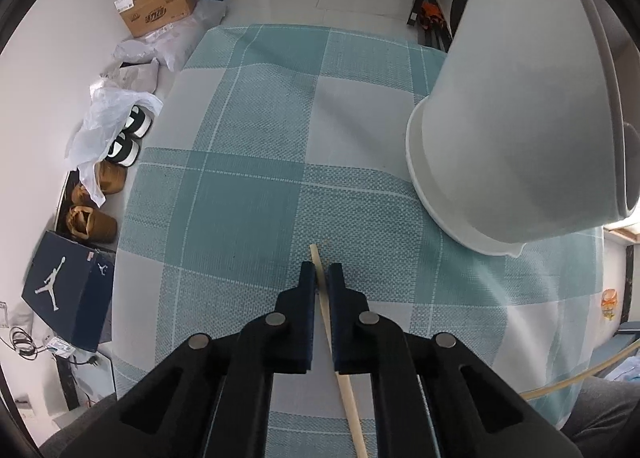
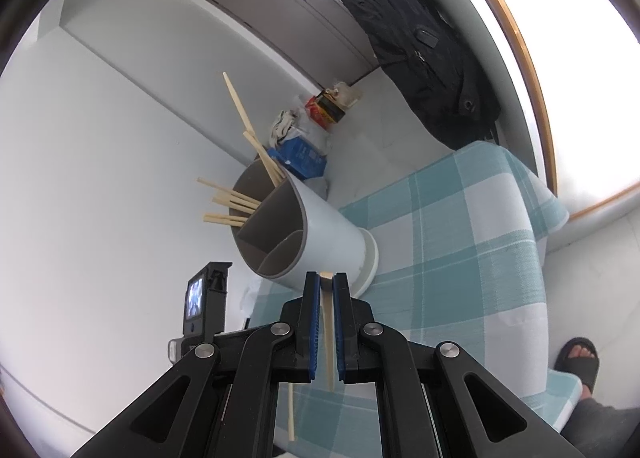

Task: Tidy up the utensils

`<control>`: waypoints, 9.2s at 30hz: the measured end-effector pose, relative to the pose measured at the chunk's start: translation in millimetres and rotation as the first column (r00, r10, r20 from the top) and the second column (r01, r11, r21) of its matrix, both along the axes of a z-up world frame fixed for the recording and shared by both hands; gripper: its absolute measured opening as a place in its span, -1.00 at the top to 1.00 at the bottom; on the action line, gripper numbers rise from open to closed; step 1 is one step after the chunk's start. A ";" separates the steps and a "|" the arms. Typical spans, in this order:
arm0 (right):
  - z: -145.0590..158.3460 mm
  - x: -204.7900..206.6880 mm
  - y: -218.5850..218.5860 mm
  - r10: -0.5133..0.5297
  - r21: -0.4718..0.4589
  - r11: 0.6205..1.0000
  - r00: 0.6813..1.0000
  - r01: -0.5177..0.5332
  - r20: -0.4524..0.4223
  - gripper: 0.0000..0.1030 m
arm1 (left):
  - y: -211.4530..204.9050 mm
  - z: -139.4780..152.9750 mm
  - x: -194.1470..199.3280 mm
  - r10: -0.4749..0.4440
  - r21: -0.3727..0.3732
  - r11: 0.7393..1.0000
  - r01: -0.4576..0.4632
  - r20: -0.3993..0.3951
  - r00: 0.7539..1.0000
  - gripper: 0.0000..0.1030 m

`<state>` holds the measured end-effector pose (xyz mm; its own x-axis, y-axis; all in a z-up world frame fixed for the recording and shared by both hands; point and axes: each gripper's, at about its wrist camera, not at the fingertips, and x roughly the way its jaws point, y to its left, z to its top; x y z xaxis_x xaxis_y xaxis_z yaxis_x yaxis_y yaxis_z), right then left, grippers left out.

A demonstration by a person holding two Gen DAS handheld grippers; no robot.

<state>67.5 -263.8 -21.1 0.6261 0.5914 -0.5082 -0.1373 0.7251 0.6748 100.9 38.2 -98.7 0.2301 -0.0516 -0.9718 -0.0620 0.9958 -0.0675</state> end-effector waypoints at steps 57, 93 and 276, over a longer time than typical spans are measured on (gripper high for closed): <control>16.1 -13.1 26.4 0.025 -0.071 0.997 0.996 -0.018 0.090 0.89 | 8.4 32.1 -25.8 -0.008 -0.084 0.996 0.023 0.178 0.984 0.97; 110.8 -13.7 70.8 0.114 -0.259 0.965 0.957 -0.042 0.267 0.89 | -9.3 171.8 -77.7 -0.089 -0.111 0.976 0.185 0.573 0.815 0.98; 59.4 -59.9 98.9 0.076 -0.351 0.925 0.838 0.143 0.541 -1.00 | -2.5 109.5 -93.3 0.005 0.011 1.000 -0.018 0.715 0.699 -0.94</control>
